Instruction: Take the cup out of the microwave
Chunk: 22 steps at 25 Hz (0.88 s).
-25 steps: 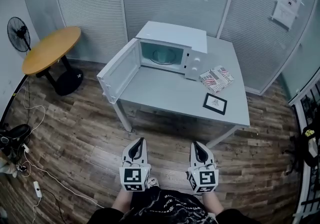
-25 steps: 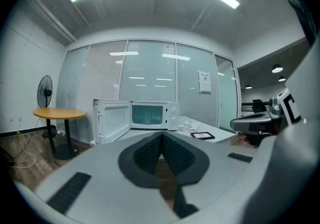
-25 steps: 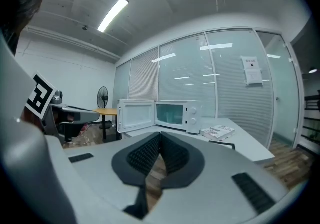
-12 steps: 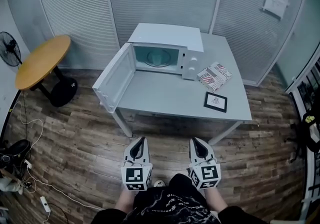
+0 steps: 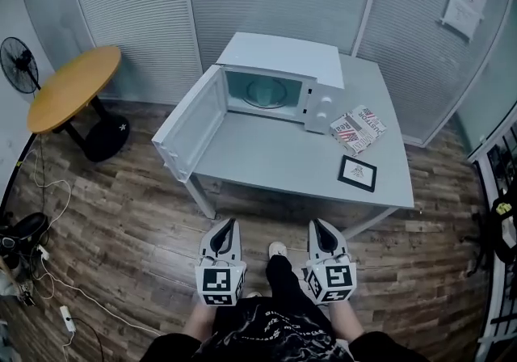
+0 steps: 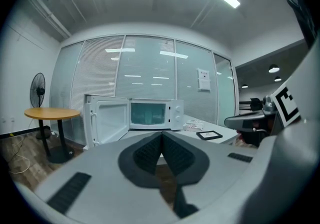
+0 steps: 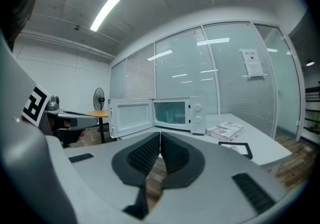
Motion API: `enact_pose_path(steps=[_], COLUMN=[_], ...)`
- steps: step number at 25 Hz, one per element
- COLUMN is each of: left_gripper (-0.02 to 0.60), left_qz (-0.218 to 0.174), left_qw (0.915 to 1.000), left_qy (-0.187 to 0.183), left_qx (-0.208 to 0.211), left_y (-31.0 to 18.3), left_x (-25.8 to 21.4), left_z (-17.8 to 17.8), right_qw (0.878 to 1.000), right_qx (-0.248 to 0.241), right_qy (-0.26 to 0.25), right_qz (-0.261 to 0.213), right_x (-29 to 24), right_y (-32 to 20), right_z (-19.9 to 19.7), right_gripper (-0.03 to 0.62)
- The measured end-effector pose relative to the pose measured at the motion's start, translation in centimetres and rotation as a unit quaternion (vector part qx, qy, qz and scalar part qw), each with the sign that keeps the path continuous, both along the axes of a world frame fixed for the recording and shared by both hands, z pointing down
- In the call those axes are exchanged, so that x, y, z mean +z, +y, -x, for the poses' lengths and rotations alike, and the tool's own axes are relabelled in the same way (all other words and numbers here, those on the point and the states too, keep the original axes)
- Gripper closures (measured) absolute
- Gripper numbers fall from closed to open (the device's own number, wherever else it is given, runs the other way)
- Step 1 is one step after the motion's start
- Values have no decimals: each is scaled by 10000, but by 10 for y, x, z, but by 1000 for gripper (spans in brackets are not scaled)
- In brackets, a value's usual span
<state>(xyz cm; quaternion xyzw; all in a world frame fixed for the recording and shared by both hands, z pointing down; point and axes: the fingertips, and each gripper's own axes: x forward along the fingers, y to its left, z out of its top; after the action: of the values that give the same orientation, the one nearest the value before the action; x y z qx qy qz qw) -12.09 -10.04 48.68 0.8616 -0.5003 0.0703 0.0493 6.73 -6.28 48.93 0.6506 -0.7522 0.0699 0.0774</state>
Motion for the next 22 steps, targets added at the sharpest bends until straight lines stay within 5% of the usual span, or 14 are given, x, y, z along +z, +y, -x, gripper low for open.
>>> enact_pose_path(steps=[22], left_gripper=[575], left_qz=[173], left_qw=[9984], left_qy=[28], left_qx=[-545], left_y=[-152], left_x=[0], left_z=[-41], right_qw=[9990], right_qx=[-362], right_qy=[-232], right_qz=[77], right_x=[1], right_y=[-180], right_z=[-49], right_gripper=[588])
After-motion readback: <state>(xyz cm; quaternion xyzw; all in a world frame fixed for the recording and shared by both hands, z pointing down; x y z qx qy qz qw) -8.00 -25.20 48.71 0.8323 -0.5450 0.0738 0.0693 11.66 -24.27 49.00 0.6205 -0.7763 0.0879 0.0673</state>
